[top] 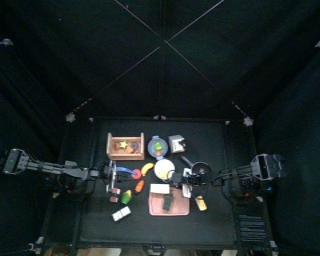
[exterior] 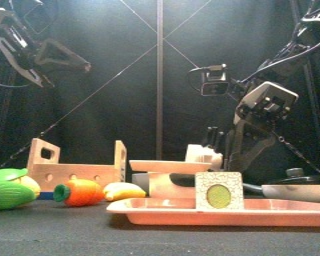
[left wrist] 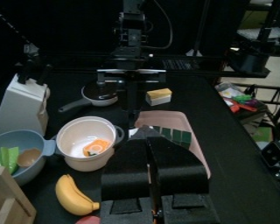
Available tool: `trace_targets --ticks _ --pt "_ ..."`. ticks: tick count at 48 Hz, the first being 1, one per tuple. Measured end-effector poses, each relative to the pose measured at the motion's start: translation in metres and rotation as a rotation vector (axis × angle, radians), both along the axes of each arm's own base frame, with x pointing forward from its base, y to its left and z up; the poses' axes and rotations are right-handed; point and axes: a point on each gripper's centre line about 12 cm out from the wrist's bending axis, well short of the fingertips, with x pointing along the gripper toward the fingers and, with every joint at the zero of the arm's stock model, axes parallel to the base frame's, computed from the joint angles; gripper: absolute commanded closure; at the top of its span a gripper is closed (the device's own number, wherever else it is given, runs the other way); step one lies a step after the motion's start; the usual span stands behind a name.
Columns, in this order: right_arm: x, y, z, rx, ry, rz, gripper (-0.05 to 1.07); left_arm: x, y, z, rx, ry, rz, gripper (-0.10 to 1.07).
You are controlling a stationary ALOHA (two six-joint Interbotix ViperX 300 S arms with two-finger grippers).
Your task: Grab cleaver with other hand
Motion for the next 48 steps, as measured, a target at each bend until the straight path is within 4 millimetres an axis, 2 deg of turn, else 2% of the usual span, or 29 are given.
trace_targets --ticks 9,14,23,36,41,48 --pt "0.001 0.000 0.002 -0.002 0.012 0.000 0.46 0.000 0.001 0.000 -0.010 0.001 0.007 0.98" --pt "0.005 0.004 0.010 -0.005 0.006 0.013 0.46 0.000 0.003 0.001 -0.049 -0.008 0.032 0.92" --pt "0.012 0.010 0.035 -0.041 -0.017 0.052 0.46 0.002 0.010 0.007 -0.174 -0.046 0.111 0.65" --pt "0.013 0.011 0.080 -0.091 -0.088 0.083 0.46 0.005 0.008 0.015 -0.299 -0.070 0.146 0.24" --pt "0.011 0.008 0.094 -0.106 -0.127 0.081 0.46 0.006 0.009 0.018 -0.342 -0.076 0.166 0.13" --pt "0.007 -0.003 0.107 -0.150 -0.162 0.075 0.46 0.013 0.010 0.023 -0.405 -0.079 0.200 0.10"
